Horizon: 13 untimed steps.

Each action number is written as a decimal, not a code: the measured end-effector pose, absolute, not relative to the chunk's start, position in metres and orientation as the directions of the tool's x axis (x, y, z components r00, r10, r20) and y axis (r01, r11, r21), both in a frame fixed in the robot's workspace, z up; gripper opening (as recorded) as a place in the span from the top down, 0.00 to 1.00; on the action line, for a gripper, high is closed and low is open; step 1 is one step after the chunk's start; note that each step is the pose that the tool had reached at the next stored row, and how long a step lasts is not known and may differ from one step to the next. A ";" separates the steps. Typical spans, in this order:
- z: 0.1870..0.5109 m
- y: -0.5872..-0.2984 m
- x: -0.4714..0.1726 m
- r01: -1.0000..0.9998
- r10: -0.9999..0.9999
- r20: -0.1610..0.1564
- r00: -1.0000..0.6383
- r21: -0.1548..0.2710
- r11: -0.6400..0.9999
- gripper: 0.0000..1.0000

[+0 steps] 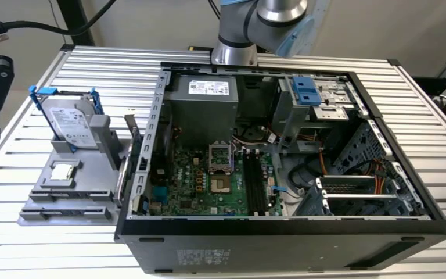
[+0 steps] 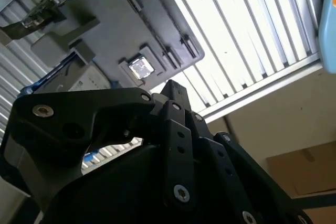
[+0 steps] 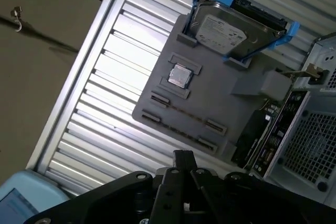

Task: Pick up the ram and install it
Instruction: 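Pick up the ram and move it above insertion slot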

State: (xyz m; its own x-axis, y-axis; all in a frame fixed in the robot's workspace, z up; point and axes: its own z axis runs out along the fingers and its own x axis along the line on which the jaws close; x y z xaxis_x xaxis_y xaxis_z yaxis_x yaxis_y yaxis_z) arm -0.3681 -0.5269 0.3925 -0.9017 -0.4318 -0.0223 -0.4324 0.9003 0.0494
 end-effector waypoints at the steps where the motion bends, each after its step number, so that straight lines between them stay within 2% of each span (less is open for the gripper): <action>1: 0.393 -0.527 -0.368 -0.440 -0.439 -0.022 -0.898 0.049 0.897 1.00; 13: 0.392 -0.527 -0.368 -0.533 -0.533 -0.019 -0.846 0.044 0.845 1.00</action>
State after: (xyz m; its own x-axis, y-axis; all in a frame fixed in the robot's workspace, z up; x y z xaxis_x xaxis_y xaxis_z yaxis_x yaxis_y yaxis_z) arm -0.3680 -0.5270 0.3925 -0.8460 -0.5328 -0.0191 -0.5331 0.8449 0.0437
